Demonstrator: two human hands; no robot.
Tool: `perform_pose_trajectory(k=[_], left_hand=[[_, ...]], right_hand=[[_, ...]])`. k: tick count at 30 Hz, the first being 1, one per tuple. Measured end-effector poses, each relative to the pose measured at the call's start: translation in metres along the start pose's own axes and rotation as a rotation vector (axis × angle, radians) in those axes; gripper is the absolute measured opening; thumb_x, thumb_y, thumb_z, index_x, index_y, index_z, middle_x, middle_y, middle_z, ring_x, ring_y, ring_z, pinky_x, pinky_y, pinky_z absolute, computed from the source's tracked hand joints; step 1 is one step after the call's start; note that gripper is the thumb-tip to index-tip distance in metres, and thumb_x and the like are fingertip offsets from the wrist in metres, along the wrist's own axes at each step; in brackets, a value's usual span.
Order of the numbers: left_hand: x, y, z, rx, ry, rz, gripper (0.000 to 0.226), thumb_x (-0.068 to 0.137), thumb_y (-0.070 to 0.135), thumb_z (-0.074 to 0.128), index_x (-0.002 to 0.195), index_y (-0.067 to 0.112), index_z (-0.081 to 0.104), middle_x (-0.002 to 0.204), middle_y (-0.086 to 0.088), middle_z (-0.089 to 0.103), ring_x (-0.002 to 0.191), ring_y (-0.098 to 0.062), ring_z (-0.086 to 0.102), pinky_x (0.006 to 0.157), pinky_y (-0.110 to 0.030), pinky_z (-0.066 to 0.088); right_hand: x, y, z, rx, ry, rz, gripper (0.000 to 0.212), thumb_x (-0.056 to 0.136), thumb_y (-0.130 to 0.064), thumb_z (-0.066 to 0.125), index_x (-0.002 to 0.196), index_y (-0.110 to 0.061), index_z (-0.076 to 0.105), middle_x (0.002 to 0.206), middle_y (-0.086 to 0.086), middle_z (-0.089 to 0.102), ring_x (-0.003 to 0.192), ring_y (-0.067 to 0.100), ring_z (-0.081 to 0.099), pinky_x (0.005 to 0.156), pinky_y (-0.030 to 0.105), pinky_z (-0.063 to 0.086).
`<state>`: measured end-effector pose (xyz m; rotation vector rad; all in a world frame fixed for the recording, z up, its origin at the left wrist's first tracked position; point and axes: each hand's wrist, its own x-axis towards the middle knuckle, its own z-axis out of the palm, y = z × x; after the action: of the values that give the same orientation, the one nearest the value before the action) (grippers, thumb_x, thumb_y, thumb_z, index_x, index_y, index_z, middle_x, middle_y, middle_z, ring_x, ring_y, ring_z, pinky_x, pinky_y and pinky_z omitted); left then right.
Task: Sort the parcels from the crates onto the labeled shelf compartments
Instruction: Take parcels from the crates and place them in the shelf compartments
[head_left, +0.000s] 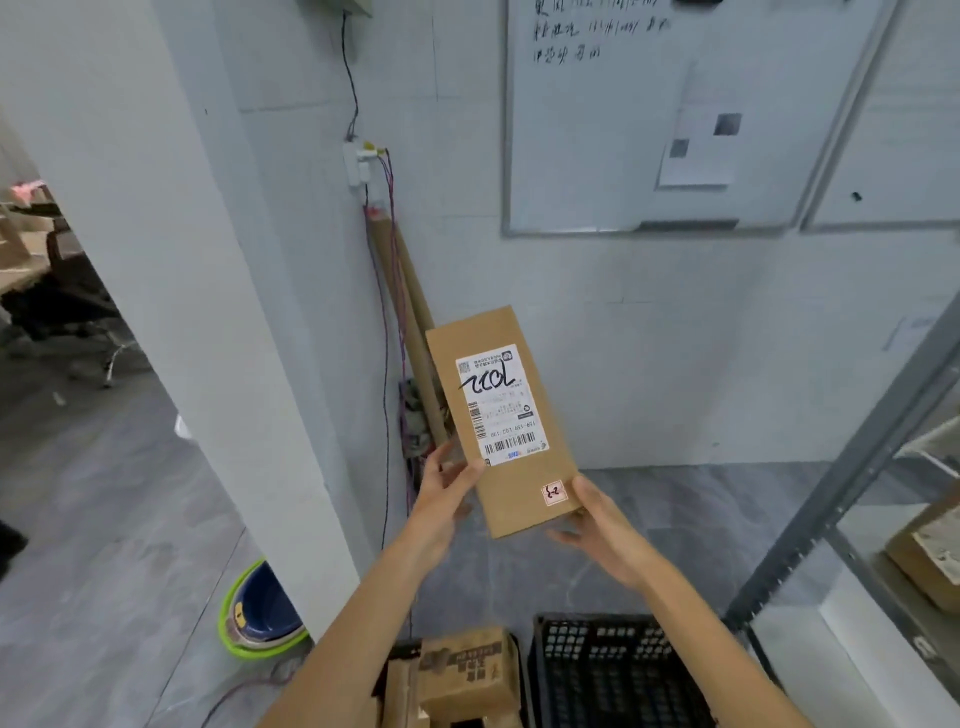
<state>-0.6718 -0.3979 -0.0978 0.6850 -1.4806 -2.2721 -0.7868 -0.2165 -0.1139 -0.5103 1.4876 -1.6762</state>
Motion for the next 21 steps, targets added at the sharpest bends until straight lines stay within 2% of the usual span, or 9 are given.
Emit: perform_pose_trajectory(k=[3,5,7,9,12,15,17,19,21], left_hand=[[0.002,0.009,0.002,-0.018,-0.117,-0.012,0.090,0.071,0.026,0.077,0.142,0.032,0.023,0.123,-0.008,0.061,0.107,-0.026,0.061,0.092,-0.048,0.047],[0.000,0.015,0.006,-0.052,-0.140,0.005,0.090,0.070,0.019,0.072,0.143,0.033,0.021,0.120,-0.010,0.063,0.099,-0.027,0.066,0.084,-0.047,0.052],[0.003,0.015,0.012,-0.116,-0.118,0.035,0.088,0.075,0.012,0.070,0.145,0.032,0.019,0.115,-0.010,0.064,0.091,-0.023,0.069,0.080,-0.047,0.053],[0.006,0.013,0.018,-0.162,-0.101,0.075,0.083,0.083,0.005,0.064,0.145,0.032,0.017,0.113,-0.009,0.063,0.083,-0.019,0.069,0.078,-0.046,0.052],[0.008,0.007,0.030,-0.183,-0.130,0.088,0.080,0.083,0.005,0.064,0.143,0.034,0.020,0.122,-0.010,0.059,0.106,-0.025,0.062,0.092,-0.054,0.048],[0.013,0.010,0.030,-0.117,-0.113,0.093,0.092,0.066,0.024,0.079,0.141,0.033,0.026,0.128,-0.006,0.058,0.120,-0.026,0.054,0.099,-0.054,0.044],[0.020,0.019,0.022,-0.138,-0.068,0.122,0.091,0.062,0.034,0.085,0.137,0.029,0.034,0.131,-0.006,0.057,0.122,-0.029,0.053,0.100,-0.055,0.043],[0.031,0.031,0.012,-0.246,0.009,0.137,0.075,0.073,0.029,0.077,0.136,0.023,0.037,0.133,-0.009,0.055,0.121,-0.030,0.053,0.099,-0.051,0.044],[0.036,0.039,0.005,-0.278,0.010,0.140,0.057,0.083,0.022,0.067,0.133,0.019,0.040,0.129,-0.012,0.056,0.110,-0.025,0.057,0.091,-0.043,0.051]], right_hand=[[-0.007,-0.009,-0.003,0.008,-0.017,-0.031,0.101,0.049,-0.074,0.075,0.130,-0.019,0.051,0.113,0.006,0.066,0.099,0.022,0.063,0.091,0.043,0.051],[-0.008,-0.010,-0.006,0.055,0.004,-0.049,0.109,0.048,-0.070,0.079,0.138,-0.020,0.043,0.113,0.006,0.065,0.100,0.020,0.064,0.096,0.052,0.048],[-0.008,-0.008,-0.008,0.133,0.053,-0.063,0.119,0.045,-0.062,0.085,0.144,-0.026,0.030,0.107,0.004,0.063,0.092,0.017,0.065,0.092,0.051,0.050],[-0.009,-0.006,-0.004,0.180,0.042,-0.076,0.121,0.045,-0.054,0.089,0.144,-0.029,0.025,0.111,0.000,0.067,0.095,0.018,0.067,0.091,0.051,0.048],[-0.010,-0.008,0.004,0.191,0.046,-0.102,0.115,0.048,-0.047,0.090,0.141,-0.031,0.025,0.113,-0.001,0.070,0.104,0.024,0.067,0.099,0.055,0.044],[-0.008,-0.020,-0.002,0.195,0.156,-0.128,0.106,0.056,-0.040,0.086,0.144,-0.025,0.027,0.122,0.009,0.065,0.111,0.032,0.062,0.087,0.046,0.054],[-0.012,-0.033,-0.013,0.148,0.210,-0.150,0.092,0.065,-0.038,0.078,0.143,-0.023,0.032,0.123,0.010,0.063,0.104,0.026,0.064,0.078,0.037,0.056],[-0.019,-0.045,-0.027,0.092,0.233,-0.191,0.064,0.079,-0.031,0.070,0.137,-0.022,0.043,0.119,0.005,0.064,0.099,0.018,0.064,0.075,0.032,0.055],[-0.026,-0.056,-0.038,0.054,0.250,-0.224,0.042,0.090,-0.029,0.056,0.130,-0.020,0.051,0.118,0.002,0.065,0.101,0.016,0.063,0.078,0.029,0.054]])
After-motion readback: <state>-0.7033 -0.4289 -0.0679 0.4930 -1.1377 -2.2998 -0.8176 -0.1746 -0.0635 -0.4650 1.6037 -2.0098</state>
